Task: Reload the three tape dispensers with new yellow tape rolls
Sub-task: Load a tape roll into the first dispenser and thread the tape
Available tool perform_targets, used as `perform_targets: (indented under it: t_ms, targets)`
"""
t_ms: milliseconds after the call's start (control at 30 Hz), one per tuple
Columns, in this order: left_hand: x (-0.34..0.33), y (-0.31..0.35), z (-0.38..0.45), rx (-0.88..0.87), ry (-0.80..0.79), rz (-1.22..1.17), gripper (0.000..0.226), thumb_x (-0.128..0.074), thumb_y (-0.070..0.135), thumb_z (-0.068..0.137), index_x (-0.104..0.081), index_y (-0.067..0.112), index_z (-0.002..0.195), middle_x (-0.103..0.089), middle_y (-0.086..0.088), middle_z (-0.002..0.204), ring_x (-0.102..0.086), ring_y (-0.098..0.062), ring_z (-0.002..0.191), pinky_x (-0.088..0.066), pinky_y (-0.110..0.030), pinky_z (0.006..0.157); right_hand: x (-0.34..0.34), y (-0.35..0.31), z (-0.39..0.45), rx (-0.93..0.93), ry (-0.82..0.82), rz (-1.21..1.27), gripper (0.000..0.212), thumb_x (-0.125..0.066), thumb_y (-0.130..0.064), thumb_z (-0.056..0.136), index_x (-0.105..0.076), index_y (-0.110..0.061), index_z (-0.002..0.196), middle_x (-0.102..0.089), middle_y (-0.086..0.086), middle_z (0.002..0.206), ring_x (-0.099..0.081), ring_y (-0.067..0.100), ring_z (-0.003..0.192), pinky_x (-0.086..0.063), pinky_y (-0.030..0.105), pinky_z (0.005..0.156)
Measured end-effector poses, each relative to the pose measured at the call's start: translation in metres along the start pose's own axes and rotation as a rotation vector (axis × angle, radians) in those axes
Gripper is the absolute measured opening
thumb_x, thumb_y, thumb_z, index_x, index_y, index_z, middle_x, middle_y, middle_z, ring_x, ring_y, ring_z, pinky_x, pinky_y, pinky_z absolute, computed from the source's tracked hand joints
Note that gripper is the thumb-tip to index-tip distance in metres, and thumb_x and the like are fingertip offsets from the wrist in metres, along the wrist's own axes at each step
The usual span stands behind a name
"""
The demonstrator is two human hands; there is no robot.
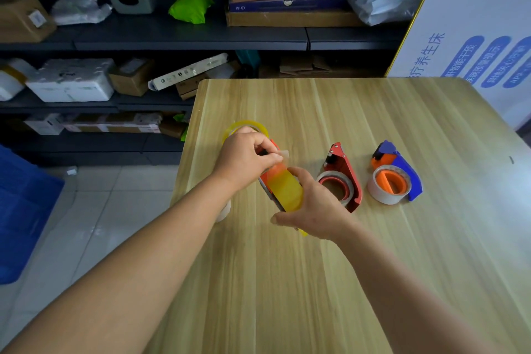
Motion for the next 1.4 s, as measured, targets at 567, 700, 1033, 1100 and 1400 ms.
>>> perform_targets:
  t_ms: [567,700,1033,1100,1400]
  targets:
    - [0.013,-0.020,-0.008,0.258,0.044,-0.189,0.013,-0.077,0.026,0.077,-0.068,0.017,0.073,-0.066,0.007,0.073,-0.059,-0.008,0.070,-0.048,-0.026,0.062,0.007,-0.001,0.003,0.067,-0.017,0.017,0.084,-0.077,-0.056,0.069,-0.038,-0.031,0.139,-0.060,-0.009,0.100,-0.058,0.007,0.085,-0.046,0.020,0.066]
    - [0.015,-0.027,-0.012,0.313,0.024,-0.418,0.016,-0.071,0.016,0.083,-0.061,0.019,0.072,-0.061,0.003,0.073,-0.057,-0.014,0.075,-0.047,-0.028,0.067,0.008,0.006,0.009,0.006,0.013,0.064,0.080,-0.080,-0.055,0.066,-0.048,-0.026,0.133,-0.063,-0.007,0.099,-0.060,0.009,0.087,-0.047,0.023,0.068]
    - [0.014,-0.028,-0.020,0.271,0.108,-0.368,0.016,-0.062,0.020,0.089,-0.053,0.021,0.076,-0.055,0.004,0.075,-0.053,-0.012,0.072,-0.047,-0.031,0.068,-0.003,0.002,0.008,-0.090,-0.005,0.099,0.095,-0.076,-0.068,0.058,-0.046,-0.024,0.136,-0.064,-0.002,0.116,-0.060,0.017,0.104,-0.049,0.030,0.080]
    - [0.013,-0.023,-0.021,0.239,0.134,-0.340,0.016,-0.063,0.021,0.089,-0.053,0.022,0.075,-0.058,0.004,0.075,-0.055,-0.014,0.073,-0.050,-0.037,0.071,-0.006,-0.002,0.007,-0.113,0.041,0.084,0.094,-0.080,-0.053,0.066,-0.036,-0.025,0.143,-0.059,-0.001,0.122,-0.056,0.018,0.105,-0.044,0.028,0.080]
    - [0.014,0.000,-0.025,0.156,0.130,-0.225,0.014,-0.047,0.027,0.097,-0.049,0.017,0.088,-0.072,0.006,0.077,-0.066,-0.010,0.075,-0.053,-0.031,0.064,-0.021,-0.009,0.004,-0.213,0.231,-0.103,0.080,-0.072,-0.060,0.068,-0.040,-0.019,0.128,-0.064,-0.002,0.097,-0.065,0.020,0.088,-0.048,0.030,0.066]
Point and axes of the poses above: each hand's wrist, its own z-axis towards the middle knuckle, its own x-axis out of the back of the hand, y = z × x, the point moved 5 cm from there along z, towards the middle knuckle
